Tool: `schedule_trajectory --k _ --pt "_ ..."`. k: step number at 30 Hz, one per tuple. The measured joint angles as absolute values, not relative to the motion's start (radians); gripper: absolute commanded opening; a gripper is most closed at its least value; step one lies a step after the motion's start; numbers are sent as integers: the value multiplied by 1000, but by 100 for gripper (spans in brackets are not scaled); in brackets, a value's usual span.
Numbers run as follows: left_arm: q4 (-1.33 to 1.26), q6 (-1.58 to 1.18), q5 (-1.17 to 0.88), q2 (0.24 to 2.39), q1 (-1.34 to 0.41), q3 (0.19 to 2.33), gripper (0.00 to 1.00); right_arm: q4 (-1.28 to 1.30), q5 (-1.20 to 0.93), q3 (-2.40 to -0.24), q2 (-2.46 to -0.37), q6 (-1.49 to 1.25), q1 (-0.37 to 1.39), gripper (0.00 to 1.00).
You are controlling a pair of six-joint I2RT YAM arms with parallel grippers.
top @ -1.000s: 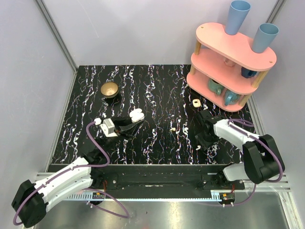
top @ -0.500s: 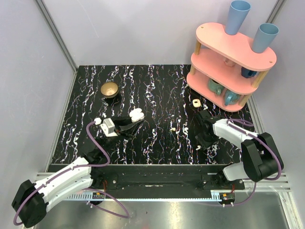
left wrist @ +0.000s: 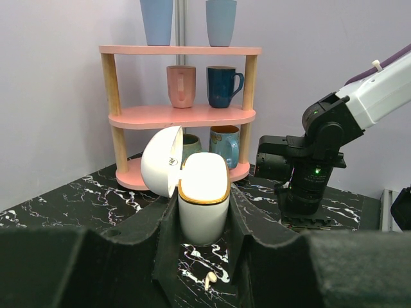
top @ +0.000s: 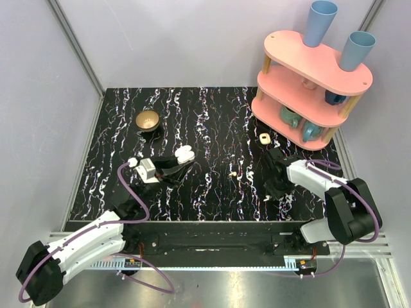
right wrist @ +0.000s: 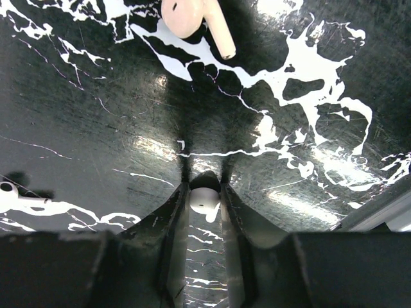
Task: Insert the wireless bluetooth earbuds into the charging case
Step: Pick up the right earbud from the center of the board.
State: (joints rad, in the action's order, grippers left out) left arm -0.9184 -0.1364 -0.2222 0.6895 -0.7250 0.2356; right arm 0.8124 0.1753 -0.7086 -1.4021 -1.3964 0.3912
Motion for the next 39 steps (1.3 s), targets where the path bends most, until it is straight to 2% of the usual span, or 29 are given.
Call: schedule_trajectory --k 10,11,12,18,27,39 --pt "-923 -137 -222 691 -723 236 0 799 175 -709 -1402 -1350 391 13" --pt "-923 -137 -222 693 -723 236 0 796 175 -709 -1402 -1335 391 1" --pt "-925 -137 -222 695 -722 236 0 793 175 -709 -1402 -1320 391 0" --pt "-929 -139 -222 704 -720 236 0 740 191 -709 -1372 -1201 416 0" --pt "-910 -138 -224 727 -719 268 0 707 304 -820 -1163 -979 522 0" --pt "-906 -167 -241 817 -718 320 0 570 745 -1162 -1080 -529 937 0"
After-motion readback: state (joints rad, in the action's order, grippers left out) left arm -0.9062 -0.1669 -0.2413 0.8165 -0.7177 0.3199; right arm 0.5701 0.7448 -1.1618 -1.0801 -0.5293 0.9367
